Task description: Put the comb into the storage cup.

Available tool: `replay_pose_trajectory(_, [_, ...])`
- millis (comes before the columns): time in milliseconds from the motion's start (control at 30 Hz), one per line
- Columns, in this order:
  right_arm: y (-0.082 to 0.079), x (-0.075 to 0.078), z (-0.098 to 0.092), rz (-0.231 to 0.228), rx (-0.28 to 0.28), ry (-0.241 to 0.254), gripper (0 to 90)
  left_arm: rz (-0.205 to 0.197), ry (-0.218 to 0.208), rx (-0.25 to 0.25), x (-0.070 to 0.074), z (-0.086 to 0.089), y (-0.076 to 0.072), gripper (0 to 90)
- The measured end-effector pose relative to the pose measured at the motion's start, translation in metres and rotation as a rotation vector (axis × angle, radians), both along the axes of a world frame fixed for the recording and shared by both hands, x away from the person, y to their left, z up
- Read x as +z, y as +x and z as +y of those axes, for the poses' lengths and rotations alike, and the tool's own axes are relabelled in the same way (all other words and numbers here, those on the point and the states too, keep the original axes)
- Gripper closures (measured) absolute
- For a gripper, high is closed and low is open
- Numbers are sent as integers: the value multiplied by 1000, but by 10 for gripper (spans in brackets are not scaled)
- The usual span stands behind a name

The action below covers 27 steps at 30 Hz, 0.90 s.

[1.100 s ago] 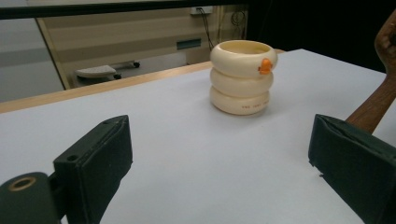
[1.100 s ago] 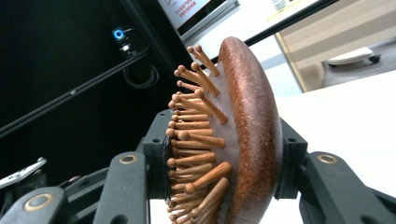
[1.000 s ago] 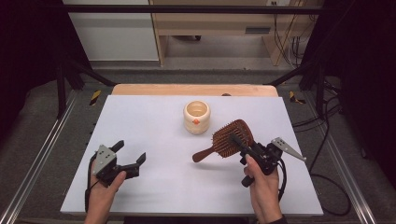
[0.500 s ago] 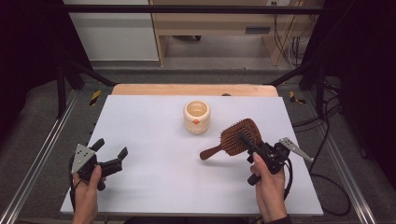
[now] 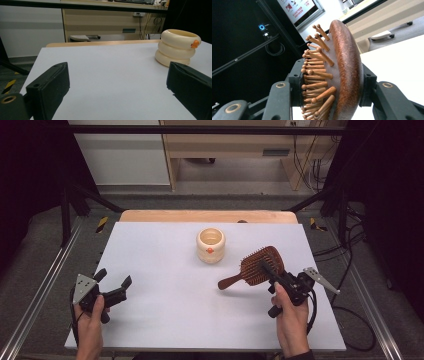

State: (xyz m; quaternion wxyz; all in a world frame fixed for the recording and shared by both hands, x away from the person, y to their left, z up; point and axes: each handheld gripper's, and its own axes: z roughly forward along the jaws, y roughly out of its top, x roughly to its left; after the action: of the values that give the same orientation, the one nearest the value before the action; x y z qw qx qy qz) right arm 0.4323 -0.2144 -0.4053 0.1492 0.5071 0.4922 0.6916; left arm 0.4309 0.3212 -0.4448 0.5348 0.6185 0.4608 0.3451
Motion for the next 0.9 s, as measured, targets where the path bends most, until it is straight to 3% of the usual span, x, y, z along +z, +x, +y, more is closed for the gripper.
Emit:
replay_pose_trajectory(100, [3, -1, 0, 12, -5, -14, 518, 8, -14, -15, -2, 0, 3, 48])
replay_pose_trajectory(400, [15, 9, -5, 41, -21, -2, 520, 12, 12, -8, -3, -2, 3, 48])
replay_pose_trajectory(900, [34, 43, -11, 44, -23, -89, 520, 18, 16, -16, -4, -4, 3, 48])
